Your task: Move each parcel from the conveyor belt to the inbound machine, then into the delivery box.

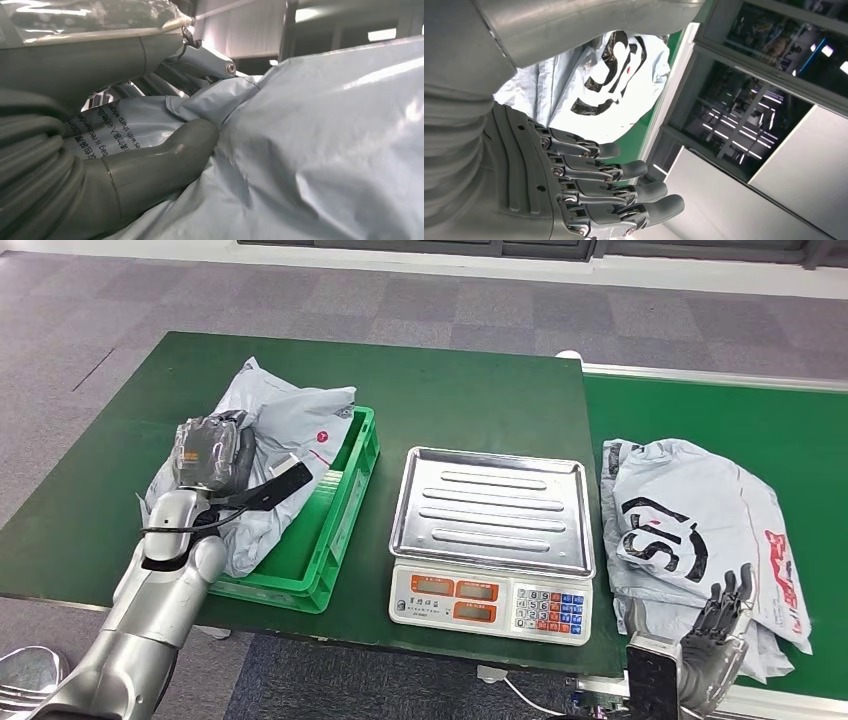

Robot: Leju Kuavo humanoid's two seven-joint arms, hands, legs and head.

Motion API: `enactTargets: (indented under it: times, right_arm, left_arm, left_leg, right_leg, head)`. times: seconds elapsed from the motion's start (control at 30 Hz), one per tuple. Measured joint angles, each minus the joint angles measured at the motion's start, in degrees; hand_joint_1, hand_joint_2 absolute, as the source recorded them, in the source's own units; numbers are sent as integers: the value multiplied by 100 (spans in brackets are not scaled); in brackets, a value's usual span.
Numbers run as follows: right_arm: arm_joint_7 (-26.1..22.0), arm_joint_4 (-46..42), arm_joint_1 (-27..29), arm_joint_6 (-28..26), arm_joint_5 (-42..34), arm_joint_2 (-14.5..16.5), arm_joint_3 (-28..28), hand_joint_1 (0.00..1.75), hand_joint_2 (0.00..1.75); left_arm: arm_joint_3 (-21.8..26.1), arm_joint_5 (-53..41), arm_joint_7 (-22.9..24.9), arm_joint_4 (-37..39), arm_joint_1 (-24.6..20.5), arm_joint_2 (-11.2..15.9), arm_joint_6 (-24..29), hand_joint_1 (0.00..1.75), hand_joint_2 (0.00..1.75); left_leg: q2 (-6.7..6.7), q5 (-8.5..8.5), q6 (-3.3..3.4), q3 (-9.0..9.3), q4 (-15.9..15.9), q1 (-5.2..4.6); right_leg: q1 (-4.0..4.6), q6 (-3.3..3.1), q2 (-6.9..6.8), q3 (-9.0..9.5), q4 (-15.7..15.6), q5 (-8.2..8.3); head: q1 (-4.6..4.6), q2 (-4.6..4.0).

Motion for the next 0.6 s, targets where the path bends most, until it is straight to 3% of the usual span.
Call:
enactTargets:
  times: [0.23,0.6]
  right_arm:
    - [9,-93,57,0,29,13,0,0,175]
    - [-16,-285,230,44,53,107,-31,0,175]
  left_arm:
    - [-95,-198,37,872,-363,-247,-212,175,175]
    - [-387,-232,113,2057,-958,-382,-476,175,175]
  left_leg:
    - [9,0,0,1,0,0]
    - [11,-1,-1,1,0,0]
  right_leg:
    - [0,0,7,-5,0,1]
    - [0,-1,9,-2,0,1]
  head:
    - [0,0]
    - [0,0]
